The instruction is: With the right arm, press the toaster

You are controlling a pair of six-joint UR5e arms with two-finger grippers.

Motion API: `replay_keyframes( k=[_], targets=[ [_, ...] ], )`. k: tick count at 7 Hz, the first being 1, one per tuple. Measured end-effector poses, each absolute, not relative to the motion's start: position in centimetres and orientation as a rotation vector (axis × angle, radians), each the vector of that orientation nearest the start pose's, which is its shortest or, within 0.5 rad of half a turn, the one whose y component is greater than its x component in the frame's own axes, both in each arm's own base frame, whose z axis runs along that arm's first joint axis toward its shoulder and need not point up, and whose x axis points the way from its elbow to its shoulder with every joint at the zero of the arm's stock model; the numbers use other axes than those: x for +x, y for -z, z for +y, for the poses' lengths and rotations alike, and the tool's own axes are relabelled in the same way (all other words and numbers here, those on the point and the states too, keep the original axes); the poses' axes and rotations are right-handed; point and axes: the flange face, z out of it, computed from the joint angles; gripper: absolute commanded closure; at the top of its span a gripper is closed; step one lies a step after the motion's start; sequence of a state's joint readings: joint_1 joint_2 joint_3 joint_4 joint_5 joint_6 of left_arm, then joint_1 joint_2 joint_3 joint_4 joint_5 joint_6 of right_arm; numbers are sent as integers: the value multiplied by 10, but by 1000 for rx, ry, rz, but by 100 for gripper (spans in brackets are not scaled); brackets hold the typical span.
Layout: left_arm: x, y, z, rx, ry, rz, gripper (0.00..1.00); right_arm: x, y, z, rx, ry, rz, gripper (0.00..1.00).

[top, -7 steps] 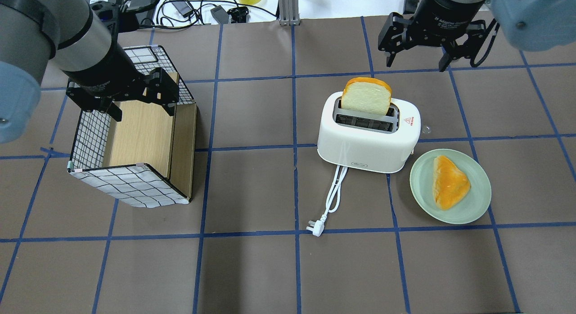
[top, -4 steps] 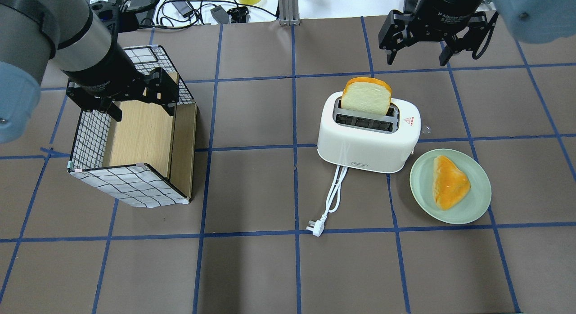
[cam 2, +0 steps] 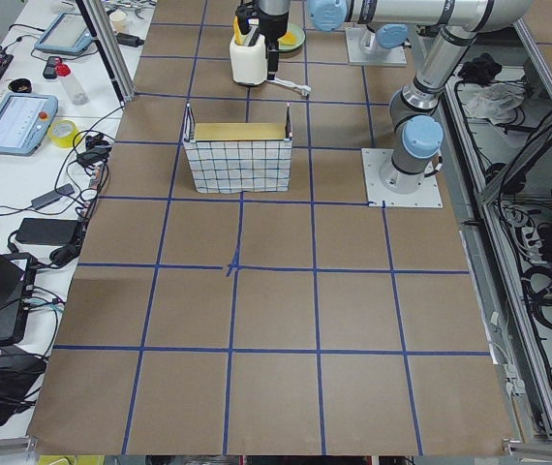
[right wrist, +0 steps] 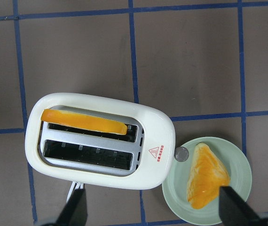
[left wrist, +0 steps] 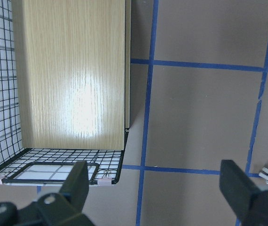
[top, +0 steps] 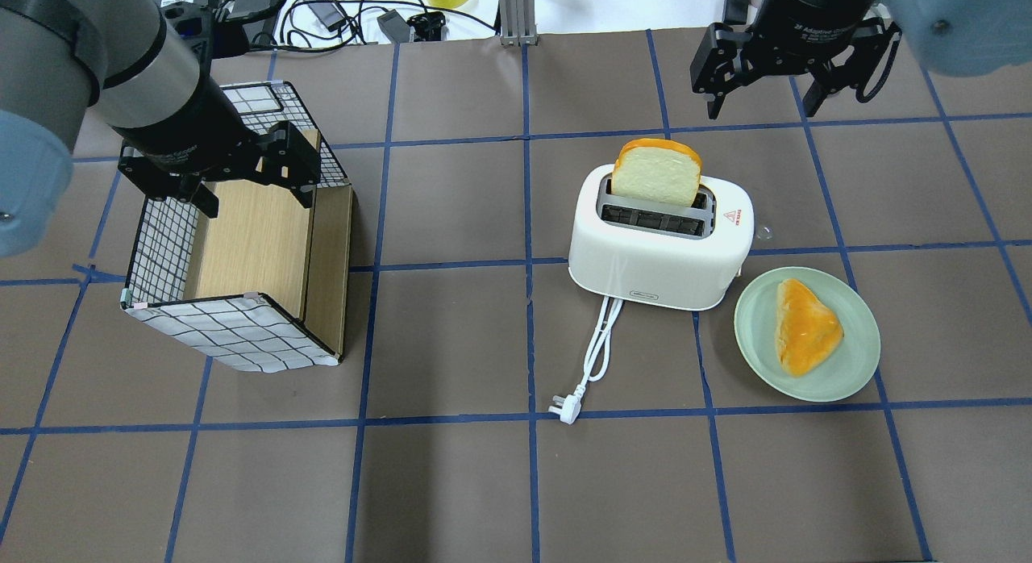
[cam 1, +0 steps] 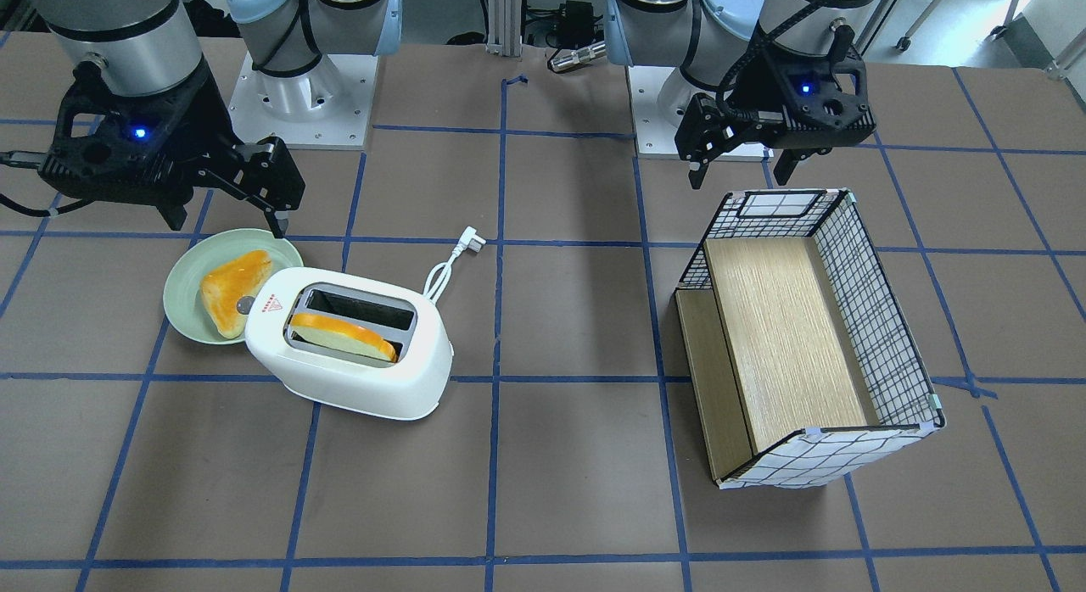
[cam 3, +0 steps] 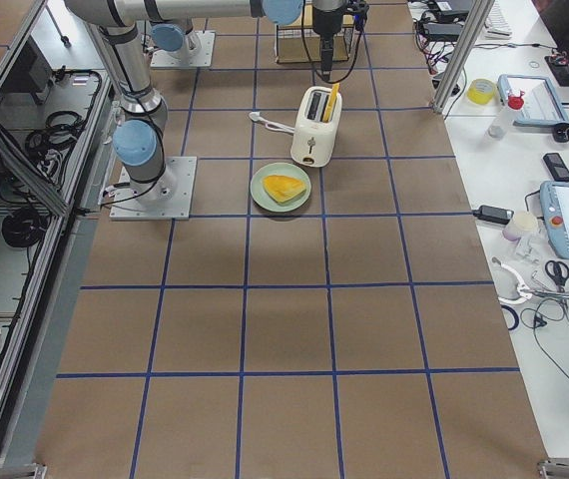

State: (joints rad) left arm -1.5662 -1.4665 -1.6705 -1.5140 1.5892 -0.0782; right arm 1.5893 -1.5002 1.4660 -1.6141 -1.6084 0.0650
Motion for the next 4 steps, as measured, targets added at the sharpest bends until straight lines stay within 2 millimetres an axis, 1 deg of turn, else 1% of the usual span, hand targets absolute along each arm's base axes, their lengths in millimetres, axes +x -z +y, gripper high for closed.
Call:
replay_keyframes(
  k=[2,4],
  targets=[
    [-129,-494,-454,-130,97,3121,0,138,-508,-526,64,112,3173,0],
    [-129,-494,-454,-130,97,3121,0,130,-509,-528,86,114,3180,0]
  ],
)
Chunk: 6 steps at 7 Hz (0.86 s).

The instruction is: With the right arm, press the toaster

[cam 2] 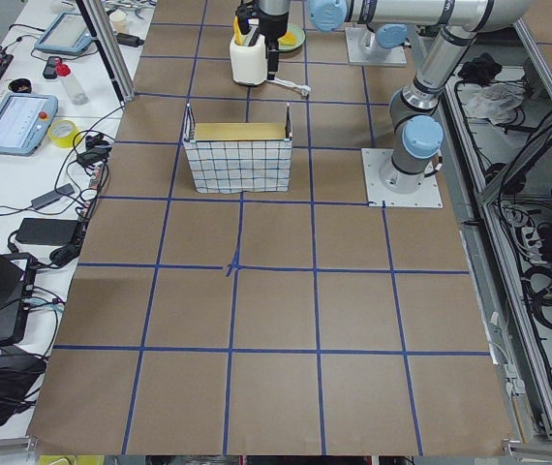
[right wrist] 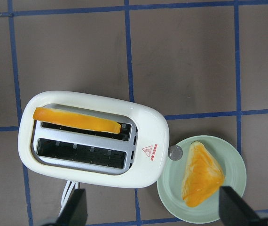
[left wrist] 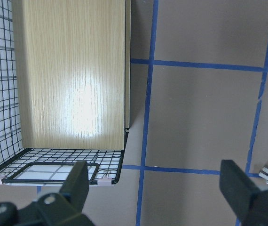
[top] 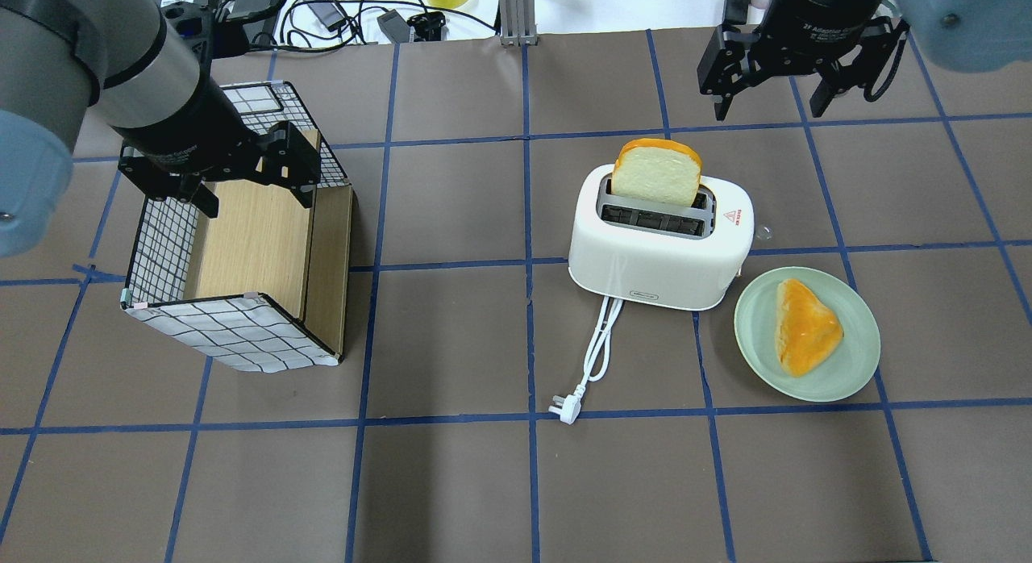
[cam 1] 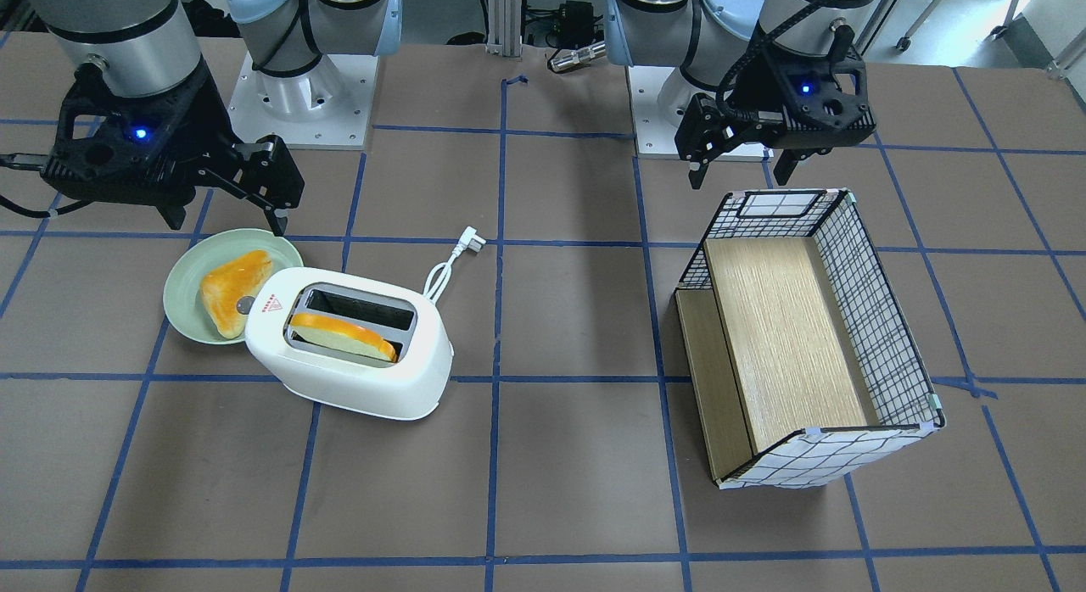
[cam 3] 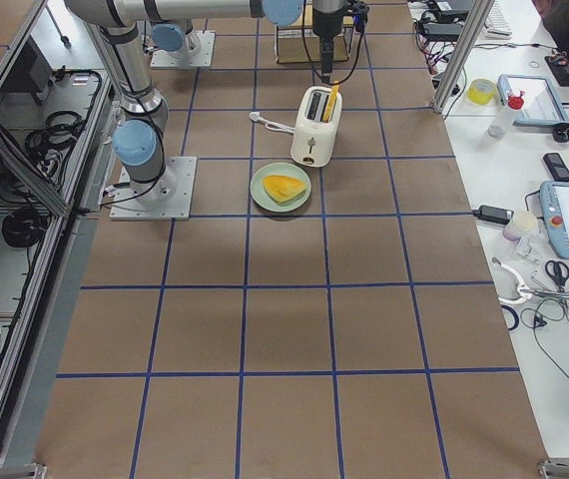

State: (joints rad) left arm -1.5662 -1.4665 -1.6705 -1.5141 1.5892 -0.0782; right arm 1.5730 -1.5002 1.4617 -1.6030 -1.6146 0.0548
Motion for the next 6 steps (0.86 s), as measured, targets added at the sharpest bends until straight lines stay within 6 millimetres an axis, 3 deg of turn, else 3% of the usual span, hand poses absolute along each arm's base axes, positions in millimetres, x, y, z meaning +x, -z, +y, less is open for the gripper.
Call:
replay_keyframes(
  k=[6],
  targets=[
    [-129,-494,-454,-130,97,3121,0,126,-514,-524,106,91,3171,0]
  ],
)
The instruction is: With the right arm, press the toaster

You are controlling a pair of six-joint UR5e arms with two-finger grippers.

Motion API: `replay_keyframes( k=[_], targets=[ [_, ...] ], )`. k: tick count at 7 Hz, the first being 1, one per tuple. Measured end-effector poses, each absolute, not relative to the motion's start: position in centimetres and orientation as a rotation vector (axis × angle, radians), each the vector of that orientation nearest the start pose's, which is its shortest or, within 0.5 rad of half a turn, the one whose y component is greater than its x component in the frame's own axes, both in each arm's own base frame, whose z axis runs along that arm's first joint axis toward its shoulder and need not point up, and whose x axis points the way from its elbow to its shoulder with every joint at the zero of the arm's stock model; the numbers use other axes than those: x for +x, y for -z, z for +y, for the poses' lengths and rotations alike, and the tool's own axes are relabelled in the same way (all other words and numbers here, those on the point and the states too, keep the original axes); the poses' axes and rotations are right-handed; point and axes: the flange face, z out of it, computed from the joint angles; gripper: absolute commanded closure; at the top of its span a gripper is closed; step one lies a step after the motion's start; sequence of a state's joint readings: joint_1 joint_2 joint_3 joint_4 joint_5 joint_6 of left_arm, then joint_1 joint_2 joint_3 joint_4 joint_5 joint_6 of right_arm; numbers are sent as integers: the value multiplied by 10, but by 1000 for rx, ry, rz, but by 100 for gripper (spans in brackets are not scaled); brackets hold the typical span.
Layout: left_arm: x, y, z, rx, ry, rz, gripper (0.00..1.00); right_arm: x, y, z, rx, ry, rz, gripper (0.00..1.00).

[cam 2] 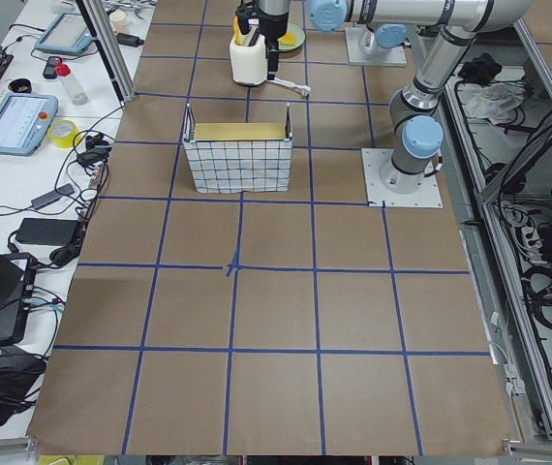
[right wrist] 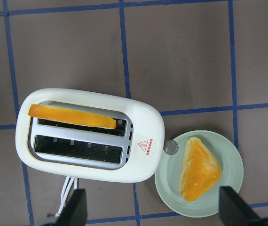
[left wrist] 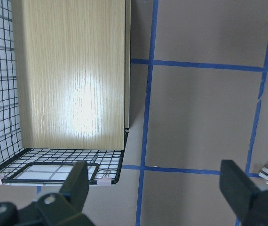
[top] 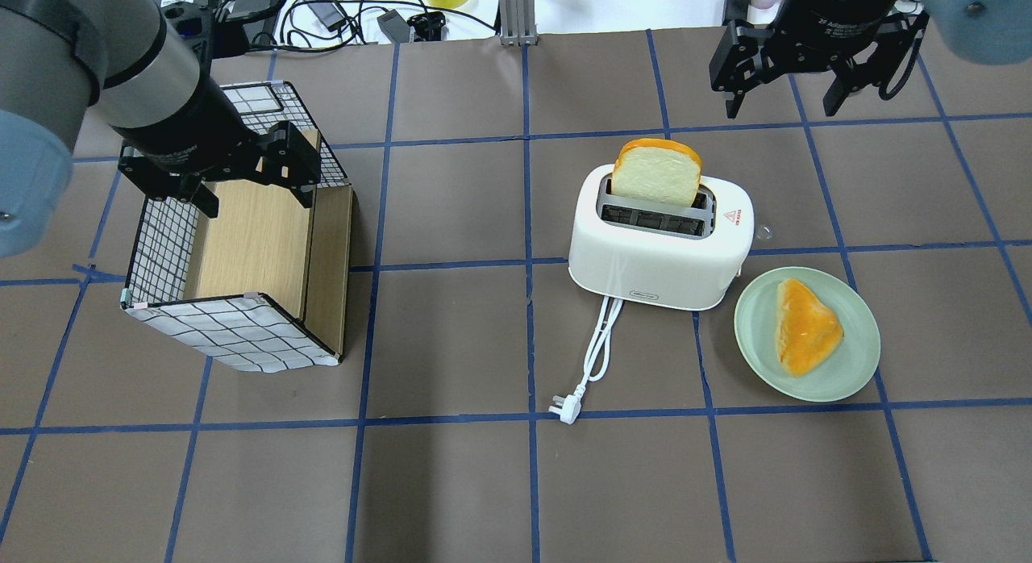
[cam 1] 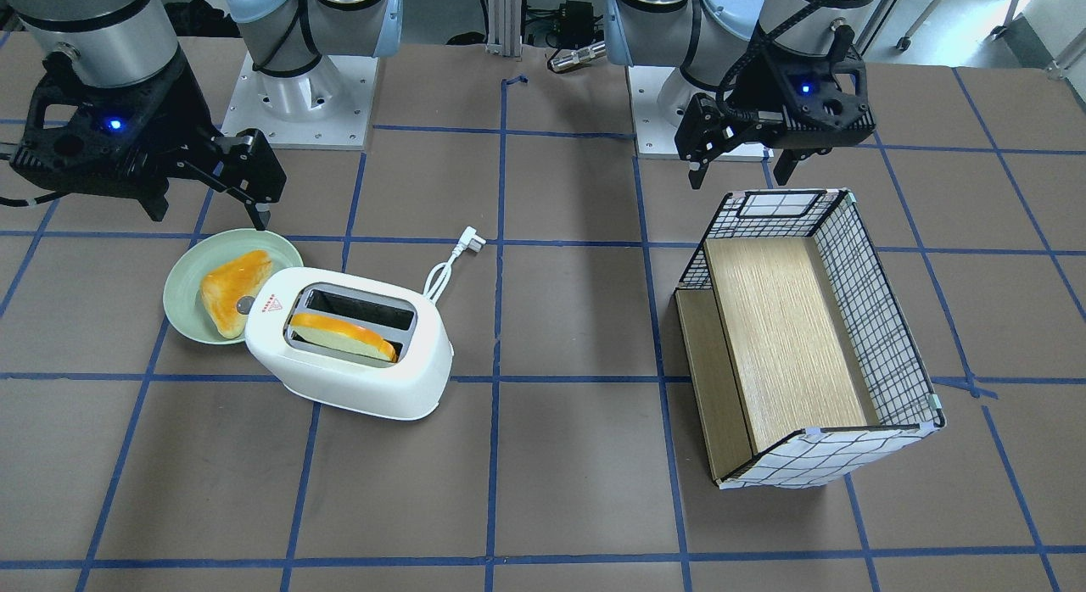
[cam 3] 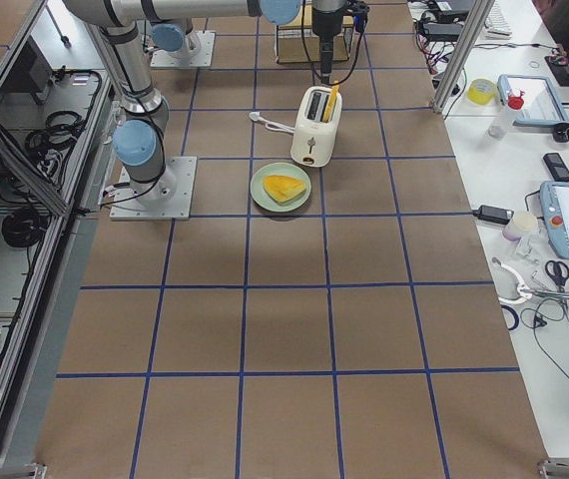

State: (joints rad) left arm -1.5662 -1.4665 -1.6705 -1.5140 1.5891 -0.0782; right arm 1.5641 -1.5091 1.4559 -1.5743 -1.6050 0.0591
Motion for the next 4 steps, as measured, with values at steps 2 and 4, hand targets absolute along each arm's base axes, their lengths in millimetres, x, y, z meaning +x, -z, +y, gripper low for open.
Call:
replay_keyframes(
  k=[2,4],
  targets=[
    [-129,-494,-454,-130,97,3121,0,130,-512,-523,102,73,3144,0],
    [-129,-494,-454,-131,97,3121,0,131,-510,-524,100,64,3134,0]
  ],
)
